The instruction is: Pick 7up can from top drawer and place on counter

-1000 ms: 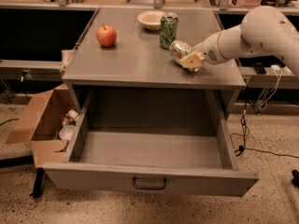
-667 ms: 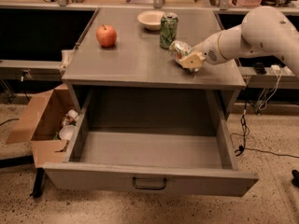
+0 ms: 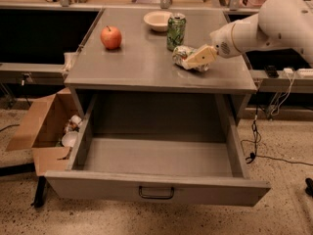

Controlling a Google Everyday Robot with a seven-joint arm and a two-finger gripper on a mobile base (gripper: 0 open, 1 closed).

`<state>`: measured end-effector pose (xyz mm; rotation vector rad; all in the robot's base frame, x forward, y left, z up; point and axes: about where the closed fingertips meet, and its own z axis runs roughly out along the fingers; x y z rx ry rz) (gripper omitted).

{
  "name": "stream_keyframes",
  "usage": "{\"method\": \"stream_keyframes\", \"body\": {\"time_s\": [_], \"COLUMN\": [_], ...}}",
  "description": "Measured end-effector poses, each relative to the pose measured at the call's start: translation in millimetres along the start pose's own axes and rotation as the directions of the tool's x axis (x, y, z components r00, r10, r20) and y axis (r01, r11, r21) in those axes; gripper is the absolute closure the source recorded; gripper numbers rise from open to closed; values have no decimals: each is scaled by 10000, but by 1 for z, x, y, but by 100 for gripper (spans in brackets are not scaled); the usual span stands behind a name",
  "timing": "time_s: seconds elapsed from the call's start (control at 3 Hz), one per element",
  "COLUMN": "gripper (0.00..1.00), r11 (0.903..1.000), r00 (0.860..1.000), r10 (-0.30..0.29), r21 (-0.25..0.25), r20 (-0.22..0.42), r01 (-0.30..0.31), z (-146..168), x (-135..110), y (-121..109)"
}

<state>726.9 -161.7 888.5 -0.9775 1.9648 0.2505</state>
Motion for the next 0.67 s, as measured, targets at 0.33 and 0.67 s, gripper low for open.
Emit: {"method": "stream_keyframes", "body": {"time_s": [0.33,0.67], "gripper": [0,0], "r11": [9979,9965], "r00": [9908,9855], "r10": [-552,-700], "r21": [414,554], "r20": [1237,1547], "r01": [504,621], "z": [-36,-46], "x": [-57,-72], "y": [-15,-20]}}
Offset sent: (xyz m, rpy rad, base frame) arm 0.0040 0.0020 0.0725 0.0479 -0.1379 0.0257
